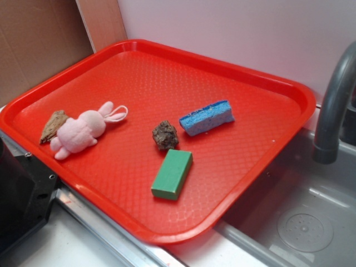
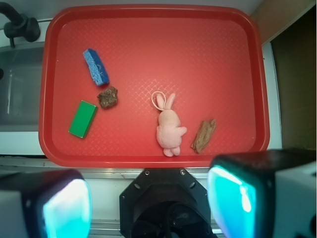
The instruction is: Grab the rock.
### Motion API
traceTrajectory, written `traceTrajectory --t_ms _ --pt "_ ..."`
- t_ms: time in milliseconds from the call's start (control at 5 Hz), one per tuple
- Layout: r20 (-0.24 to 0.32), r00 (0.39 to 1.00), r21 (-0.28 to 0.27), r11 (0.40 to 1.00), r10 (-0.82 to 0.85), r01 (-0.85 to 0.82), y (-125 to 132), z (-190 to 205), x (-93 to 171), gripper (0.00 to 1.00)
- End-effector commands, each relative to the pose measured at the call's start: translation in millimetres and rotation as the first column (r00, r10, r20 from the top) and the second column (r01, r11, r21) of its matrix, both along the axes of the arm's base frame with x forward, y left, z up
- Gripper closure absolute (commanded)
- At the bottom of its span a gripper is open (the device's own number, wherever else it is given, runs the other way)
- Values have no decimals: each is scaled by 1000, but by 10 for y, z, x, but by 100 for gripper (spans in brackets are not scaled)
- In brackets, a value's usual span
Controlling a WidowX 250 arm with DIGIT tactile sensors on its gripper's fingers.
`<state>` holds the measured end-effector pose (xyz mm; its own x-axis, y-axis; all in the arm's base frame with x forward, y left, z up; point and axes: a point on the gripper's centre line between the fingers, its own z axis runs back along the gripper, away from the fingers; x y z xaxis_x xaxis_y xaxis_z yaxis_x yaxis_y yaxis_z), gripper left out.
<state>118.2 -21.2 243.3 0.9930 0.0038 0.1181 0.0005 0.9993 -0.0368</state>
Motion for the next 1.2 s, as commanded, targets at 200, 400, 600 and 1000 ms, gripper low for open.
traceTrajectory --t_ms 200,400,600,1000 --pt "-6 977 -35 976 214 -214 -30 -500 -33 0" --pt "-24 932 -81 929 361 -361 -259 -997 427 0" --pt "-65 909 -21 910 412 -414 -330 -1374 547 0" --pt "-68 940 70 941 334 -330 -405 -1964 949 0"
